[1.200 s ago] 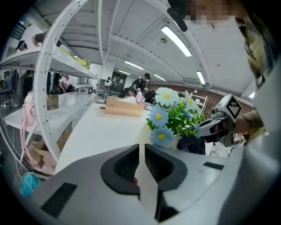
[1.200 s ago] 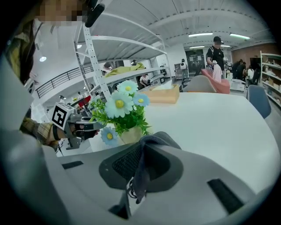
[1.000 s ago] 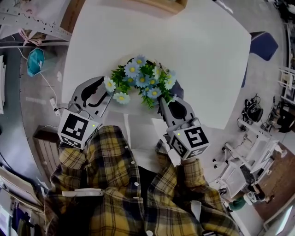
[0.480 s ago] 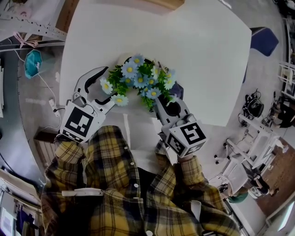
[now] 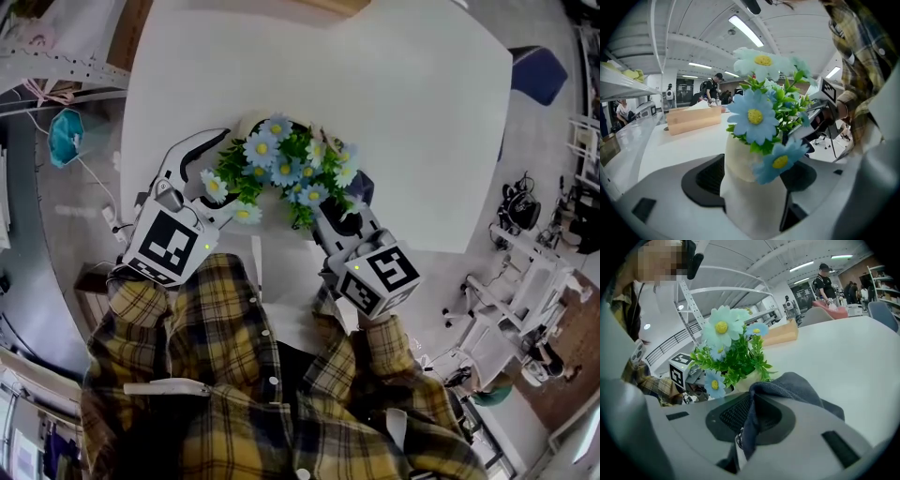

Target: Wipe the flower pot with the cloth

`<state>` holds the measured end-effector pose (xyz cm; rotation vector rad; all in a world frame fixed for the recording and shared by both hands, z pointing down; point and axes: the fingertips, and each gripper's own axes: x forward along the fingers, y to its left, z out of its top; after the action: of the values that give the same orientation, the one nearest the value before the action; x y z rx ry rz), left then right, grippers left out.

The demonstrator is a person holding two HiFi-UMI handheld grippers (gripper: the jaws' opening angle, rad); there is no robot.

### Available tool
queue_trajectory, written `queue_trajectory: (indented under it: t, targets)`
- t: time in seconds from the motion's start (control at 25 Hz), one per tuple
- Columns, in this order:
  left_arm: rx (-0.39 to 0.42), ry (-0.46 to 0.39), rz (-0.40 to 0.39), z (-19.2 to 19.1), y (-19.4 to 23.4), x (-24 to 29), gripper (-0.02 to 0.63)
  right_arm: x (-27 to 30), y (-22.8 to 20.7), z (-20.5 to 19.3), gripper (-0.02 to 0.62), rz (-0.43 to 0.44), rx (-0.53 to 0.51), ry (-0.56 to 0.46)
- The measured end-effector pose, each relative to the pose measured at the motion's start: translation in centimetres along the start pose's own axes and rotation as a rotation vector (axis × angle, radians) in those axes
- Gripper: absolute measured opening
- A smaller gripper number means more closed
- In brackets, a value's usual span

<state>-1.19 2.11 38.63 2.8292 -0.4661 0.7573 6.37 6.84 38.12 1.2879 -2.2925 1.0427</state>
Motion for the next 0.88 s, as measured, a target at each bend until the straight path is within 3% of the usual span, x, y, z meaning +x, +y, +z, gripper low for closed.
queue_trajectory:
  t: [0.16,0.52,0.88]
  targets:
    - [0.042,0.015,-0.031,0.0,-0.3,0.5,0.334,0.1,-0.1,0.0,0.021,-0.009,0.008,-0.011]
    - [0.054,0.017,-0.078,-0.1,-0.3,0.7,0.334,0.7,0.0,0.3,0.021,-0.005,0.008,-0.022]
    - [0.097,0.047,-0.114,-0.2,0.0,0.7,0.295,0.6,-2.0,1.1,0.021,-0.031,0.088,-0.026]
